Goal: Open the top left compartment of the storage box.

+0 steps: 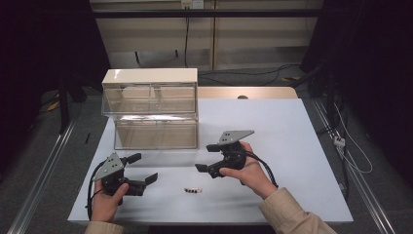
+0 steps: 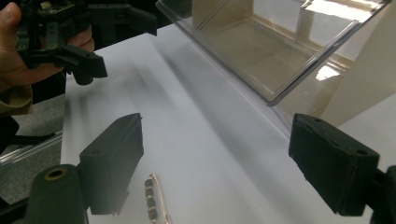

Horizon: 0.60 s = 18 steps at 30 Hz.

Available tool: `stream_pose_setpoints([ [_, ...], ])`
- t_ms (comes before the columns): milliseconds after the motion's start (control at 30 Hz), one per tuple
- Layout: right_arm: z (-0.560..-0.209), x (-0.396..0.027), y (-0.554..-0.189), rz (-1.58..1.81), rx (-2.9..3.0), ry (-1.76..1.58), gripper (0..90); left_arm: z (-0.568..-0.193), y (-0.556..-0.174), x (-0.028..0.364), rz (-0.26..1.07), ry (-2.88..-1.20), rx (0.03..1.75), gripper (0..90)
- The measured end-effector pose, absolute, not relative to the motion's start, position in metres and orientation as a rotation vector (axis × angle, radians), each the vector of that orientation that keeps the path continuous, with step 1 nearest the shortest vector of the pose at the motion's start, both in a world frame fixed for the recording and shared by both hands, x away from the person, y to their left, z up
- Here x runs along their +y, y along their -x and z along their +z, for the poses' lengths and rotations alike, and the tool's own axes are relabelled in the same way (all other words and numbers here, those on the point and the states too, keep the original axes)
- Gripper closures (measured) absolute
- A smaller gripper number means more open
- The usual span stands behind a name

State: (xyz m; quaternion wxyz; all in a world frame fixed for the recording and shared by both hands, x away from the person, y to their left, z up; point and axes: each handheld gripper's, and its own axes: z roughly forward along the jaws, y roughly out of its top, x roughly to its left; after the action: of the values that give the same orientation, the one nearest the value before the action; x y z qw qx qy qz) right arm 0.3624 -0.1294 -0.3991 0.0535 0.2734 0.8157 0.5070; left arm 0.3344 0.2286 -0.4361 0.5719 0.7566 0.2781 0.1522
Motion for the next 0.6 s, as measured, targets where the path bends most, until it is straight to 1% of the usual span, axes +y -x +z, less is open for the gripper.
stream_pose_setpoints([
  [600,-0.364,-0.128,-0.386,1.539,2.45,-0.815,15.2,-0.436,-0.335,0.229,0.351,-1.776,0.654,4.2],
])
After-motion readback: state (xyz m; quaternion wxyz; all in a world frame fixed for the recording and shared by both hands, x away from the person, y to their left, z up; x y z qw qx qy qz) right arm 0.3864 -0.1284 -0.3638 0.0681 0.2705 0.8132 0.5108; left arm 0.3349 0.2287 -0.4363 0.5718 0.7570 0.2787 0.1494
